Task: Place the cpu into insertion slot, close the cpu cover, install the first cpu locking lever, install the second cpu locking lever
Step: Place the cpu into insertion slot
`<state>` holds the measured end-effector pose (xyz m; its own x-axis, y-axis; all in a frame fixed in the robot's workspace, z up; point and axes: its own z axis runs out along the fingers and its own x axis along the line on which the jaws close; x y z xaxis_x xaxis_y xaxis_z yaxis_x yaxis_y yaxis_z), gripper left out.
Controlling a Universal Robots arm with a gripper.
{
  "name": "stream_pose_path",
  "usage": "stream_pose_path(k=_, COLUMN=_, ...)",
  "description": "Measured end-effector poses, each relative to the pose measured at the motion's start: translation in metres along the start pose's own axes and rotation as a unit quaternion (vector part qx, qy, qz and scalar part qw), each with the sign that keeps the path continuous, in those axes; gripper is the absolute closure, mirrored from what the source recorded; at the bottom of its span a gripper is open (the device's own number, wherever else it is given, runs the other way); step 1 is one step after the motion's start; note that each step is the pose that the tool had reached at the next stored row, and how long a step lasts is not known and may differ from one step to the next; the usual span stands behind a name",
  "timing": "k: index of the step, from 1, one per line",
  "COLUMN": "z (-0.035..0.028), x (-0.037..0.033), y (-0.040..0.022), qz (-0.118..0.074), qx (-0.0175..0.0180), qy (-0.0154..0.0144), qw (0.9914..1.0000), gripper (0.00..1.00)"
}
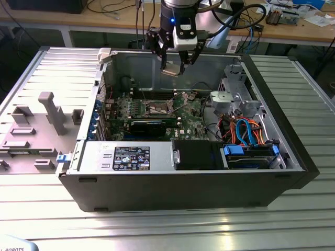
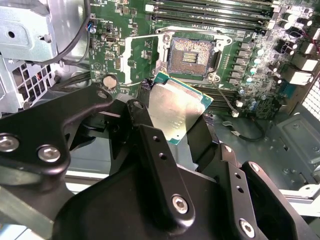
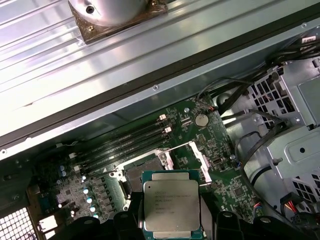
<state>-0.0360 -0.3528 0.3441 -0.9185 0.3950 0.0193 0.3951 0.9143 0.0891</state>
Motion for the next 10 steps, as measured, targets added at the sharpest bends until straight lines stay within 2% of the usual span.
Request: stream_pose_path(k=10, z=0.0003, x=0.0000, y=0.0000, qz=0.007, qx=-0.0001, qy=-0.0006, qw=0.99998, gripper=0.46)
